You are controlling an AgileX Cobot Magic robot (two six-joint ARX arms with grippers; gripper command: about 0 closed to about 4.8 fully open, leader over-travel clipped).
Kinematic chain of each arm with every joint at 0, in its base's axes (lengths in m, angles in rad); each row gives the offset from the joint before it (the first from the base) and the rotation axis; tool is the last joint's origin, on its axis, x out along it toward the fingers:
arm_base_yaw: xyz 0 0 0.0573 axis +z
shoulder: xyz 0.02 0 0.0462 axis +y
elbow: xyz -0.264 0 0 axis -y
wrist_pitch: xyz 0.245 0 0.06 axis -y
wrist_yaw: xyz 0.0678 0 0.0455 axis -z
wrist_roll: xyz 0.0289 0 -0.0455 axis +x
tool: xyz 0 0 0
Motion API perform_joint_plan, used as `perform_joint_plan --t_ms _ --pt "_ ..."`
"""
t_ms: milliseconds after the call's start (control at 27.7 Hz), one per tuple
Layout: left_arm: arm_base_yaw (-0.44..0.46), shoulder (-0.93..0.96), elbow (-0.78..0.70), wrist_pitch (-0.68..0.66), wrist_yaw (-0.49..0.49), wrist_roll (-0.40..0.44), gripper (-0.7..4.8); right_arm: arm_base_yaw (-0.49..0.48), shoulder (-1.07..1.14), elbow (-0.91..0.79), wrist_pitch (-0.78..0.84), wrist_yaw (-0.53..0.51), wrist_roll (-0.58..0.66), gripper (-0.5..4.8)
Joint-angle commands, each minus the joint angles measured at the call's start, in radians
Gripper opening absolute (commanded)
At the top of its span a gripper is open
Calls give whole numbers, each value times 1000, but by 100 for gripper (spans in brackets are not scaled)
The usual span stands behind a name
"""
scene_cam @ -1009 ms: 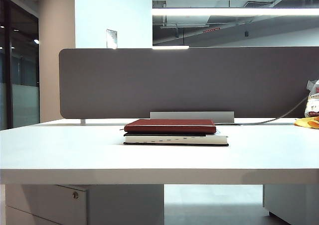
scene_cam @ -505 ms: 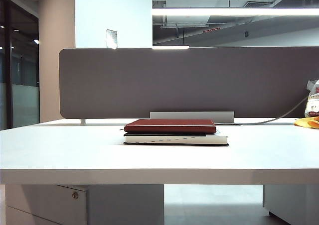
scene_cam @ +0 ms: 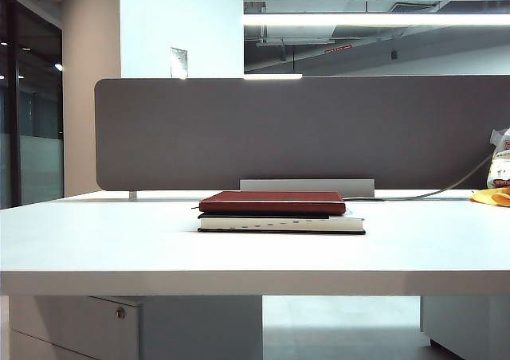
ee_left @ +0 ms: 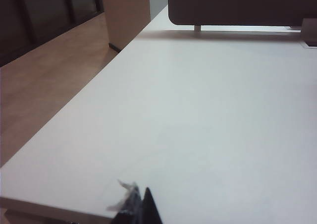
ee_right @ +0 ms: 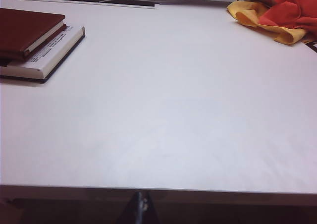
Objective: Pick up the red book and place it on top of the black book.
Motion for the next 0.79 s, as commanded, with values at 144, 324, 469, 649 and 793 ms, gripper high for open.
perform_joint_plan --t_ms 144,324,469,649,793 --pt "0 0 0 13 2 0 -5 5 0 2 264 -68 64 -5" --pt "0 0 0 13 1 0 -5 5 0 -48 284 -45 52 -5" --pt "0 0 0 13 2 0 -5 5 0 -48 266 -45 62 -5" --pt "0 0 0 13 2 0 -5 5 0 -48 246 -45 62 -5" --pt "0 0 0 13 2 0 -5 5 0 -48 246 -45 62 -5"
